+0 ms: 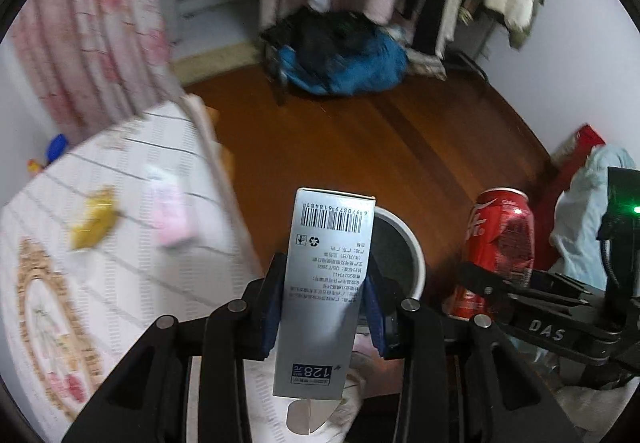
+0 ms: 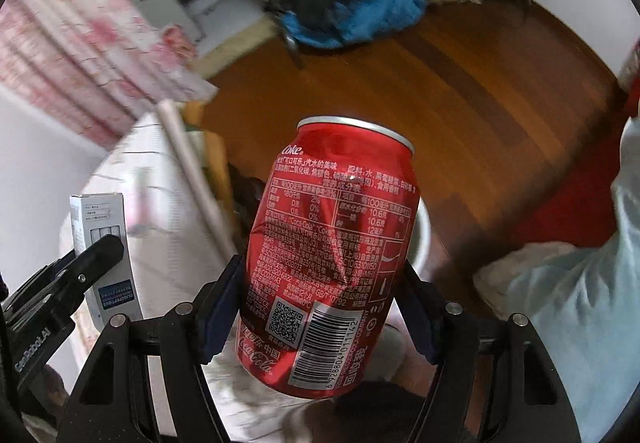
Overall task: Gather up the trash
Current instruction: 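Lift the can with the right gripper while the left lifts the white box, then open both grippers over the trash bin to drop the can and white box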
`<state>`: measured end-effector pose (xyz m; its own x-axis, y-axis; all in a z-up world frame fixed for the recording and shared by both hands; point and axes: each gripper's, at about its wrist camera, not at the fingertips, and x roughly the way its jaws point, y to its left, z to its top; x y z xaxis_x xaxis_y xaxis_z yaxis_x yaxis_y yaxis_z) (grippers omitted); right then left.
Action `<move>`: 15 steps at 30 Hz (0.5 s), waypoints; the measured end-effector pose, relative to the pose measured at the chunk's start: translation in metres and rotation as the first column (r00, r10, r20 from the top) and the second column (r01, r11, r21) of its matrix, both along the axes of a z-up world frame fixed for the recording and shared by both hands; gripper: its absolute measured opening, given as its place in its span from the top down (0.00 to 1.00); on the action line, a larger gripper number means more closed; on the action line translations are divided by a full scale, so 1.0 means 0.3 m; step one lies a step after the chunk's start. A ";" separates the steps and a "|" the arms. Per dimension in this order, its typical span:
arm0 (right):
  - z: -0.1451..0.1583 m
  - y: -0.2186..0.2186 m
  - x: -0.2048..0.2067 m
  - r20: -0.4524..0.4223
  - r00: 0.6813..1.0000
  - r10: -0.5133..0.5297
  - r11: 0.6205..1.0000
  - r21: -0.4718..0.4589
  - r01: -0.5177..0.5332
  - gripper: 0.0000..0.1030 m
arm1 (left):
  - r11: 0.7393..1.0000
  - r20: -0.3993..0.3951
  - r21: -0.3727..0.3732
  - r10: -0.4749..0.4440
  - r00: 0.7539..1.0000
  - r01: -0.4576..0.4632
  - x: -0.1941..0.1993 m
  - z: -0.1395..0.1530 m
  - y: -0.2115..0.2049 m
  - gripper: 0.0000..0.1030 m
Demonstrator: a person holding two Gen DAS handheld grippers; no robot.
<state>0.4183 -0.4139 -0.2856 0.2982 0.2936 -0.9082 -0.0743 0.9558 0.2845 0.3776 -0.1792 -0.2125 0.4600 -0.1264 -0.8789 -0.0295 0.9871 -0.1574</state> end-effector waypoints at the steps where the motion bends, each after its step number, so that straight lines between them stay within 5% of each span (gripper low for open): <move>1: -0.047 -0.037 0.020 -0.025 1.000 -0.011 1.000 0.003 0.011 0.29 | 1.000 -0.023 -0.008 -0.013 1.000 0.013 0.032 -0.042 -0.032 0.69; 6: -0.267 -0.129 0.122 -0.131 0.989 -0.061 0.998 0.017 0.063 0.29 | 0.998 -0.103 -0.038 -0.054 0.993 0.050 0.145 -0.186 -0.130 0.69; 15: -0.493 -0.176 0.205 -0.224 0.972 -0.077 0.995 0.045 0.089 0.28 | 0.992 -0.191 -0.088 -0.103 0.976 0.087 0.254 -0.337 -0.216 0.68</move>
